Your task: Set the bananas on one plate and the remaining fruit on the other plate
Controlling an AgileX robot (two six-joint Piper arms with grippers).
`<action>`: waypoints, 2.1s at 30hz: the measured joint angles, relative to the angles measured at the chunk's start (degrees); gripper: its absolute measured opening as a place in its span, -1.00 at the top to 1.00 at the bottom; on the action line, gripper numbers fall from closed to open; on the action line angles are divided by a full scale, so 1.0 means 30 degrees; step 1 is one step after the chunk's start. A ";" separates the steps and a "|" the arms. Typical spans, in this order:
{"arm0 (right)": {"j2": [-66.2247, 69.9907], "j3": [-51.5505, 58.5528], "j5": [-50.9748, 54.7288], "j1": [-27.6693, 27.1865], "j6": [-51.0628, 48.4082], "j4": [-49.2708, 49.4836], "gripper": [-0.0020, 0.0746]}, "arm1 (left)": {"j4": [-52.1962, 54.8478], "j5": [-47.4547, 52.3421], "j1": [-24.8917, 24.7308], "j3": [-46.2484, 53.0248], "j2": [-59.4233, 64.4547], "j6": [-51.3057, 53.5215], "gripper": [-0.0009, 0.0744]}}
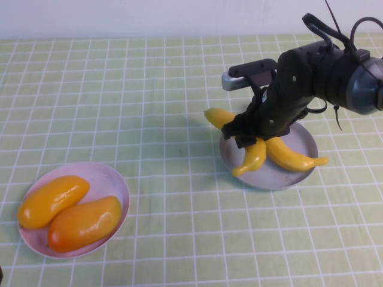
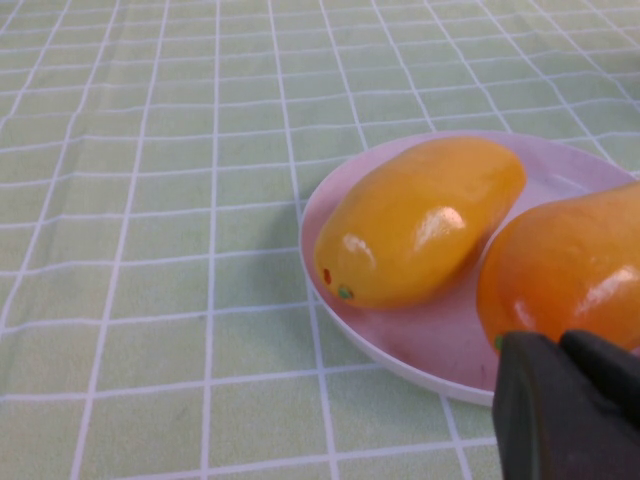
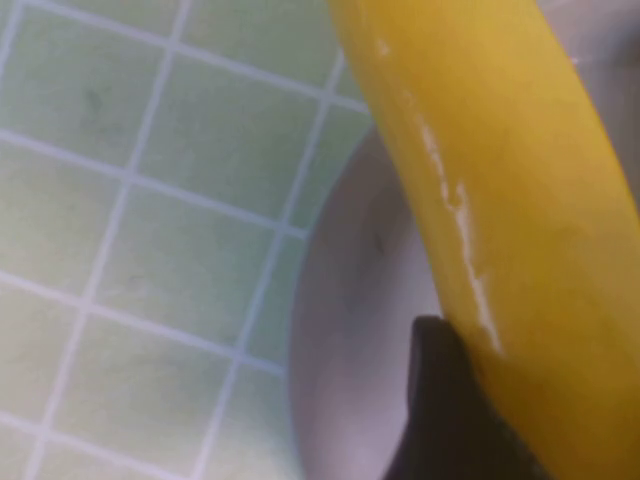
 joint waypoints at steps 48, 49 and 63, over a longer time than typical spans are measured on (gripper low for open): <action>-1.9858 1.0866 0.3461 0.0831 -0.1023 -0.0174 0.98 | 0.0000 0.0000 0.0000 0.0000 0.0000 0.0000 0.97; -2.0313 1.1298 0.3753 0.0831 -0.1072 0.0006 0.99 | 0.0000 0.0000 0.0000 0.0000 0.0000 0.0000 0.97; -2.2793 1.5502 0.1715 0.0831 -0.1248 0.0643 0.99 | 0.0000 0.0000 0.0000 0.0000 0.0000 0.0000 0.97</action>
